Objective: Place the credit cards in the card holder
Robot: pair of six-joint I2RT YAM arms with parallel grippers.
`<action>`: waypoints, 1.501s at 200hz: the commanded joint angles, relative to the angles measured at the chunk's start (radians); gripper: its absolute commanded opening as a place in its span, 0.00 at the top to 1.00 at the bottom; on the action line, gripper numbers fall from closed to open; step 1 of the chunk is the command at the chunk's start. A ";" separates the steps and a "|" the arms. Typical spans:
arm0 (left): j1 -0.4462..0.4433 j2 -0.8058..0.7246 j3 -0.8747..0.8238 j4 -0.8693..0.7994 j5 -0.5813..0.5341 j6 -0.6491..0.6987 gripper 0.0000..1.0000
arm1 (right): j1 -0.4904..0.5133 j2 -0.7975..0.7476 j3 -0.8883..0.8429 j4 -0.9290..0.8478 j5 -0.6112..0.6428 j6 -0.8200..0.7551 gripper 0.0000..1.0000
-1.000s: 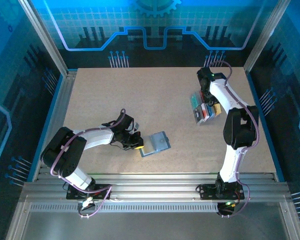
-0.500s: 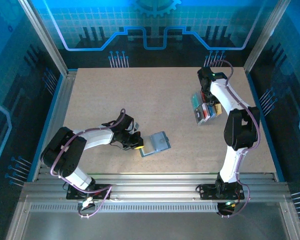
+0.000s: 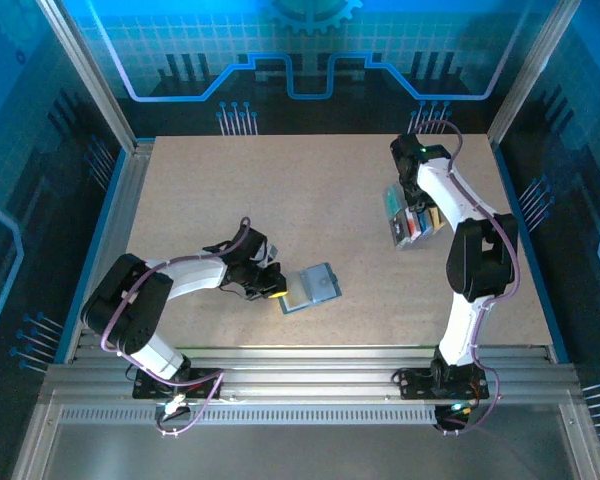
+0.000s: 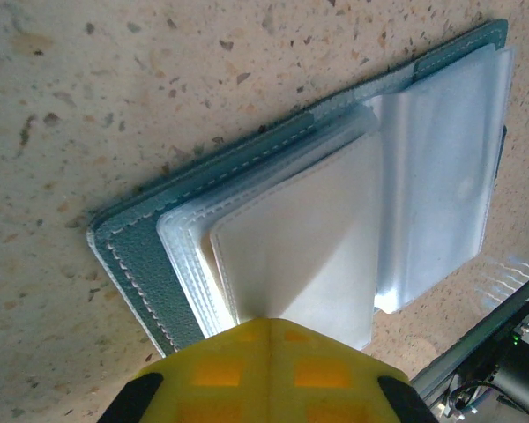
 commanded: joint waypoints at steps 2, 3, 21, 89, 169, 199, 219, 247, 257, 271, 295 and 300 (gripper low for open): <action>0.012 0.001 -0.018 -0.004 0.015 0.014 0.97 | 0.010 0.011 0.018 -0.040 -0.010 0.004 1.00; 0.012 0.001 -0.018 -0.004 0.016 0.014 0.97 | 0.010 0.012 0.018 -0.040 -0.011 0.004 1.00; 0.012 -0.002 -0.022 -0.006 0.016 0.015 0.97 | 0.010 0.012 0.015 -0.027 -0.052 0.002 1.00; 0.015 0.002 -0.020 -0.005 0.017 0.015 0.97 | -0.009 -0.011 0.013 -0.016 -0.075 0.000 0.93; 0.017 -0.001 -0.020 -0.007 0.021 0.013 0.97 | -0.044 -0.041 0.011 -0.024 0.034 0.040 0.91; 0.017 -0.003 -0.018 -0.009 0.021 0.012 0.97 | -0.060 -0.041 0.025 -0.036 0.063 0.044 0.90; 0.018 -0.003 -0.015 -0.013 0.022 0.014 0.97 | -0.073 -0.061 0.015 -0.024 0.049 0.041 1.00; 0.018 0.001 -0.009 -0.015 0.023 0.017 0.97 | -0.078 -0.068 0.015 -0.012 -0.007 0.024 0.99; 0.018 0.004 -0.009 -0.012 0.024 0.015 0.97 | -0.079 -0.055 0.024 -0.013 -0.052 0.003 0.83; 0.018 0.005 -0.009 -0.010 0.027 0.013 0.97 | -0.079 -0.013 0.053 -0.043 -0.038 0.019 0.68; 0.019 0.004 -0.009 -0.015 0.028 0.017 0.97 | -0.110 -0.017 0.027 -0.005 -0.162 0.041 0.63; 0.020 0.002 -0.008 -0.018 0.027 0.019 0.97 | -0.127 -0.037 0.004 0.018 -0.206 0.051 0.63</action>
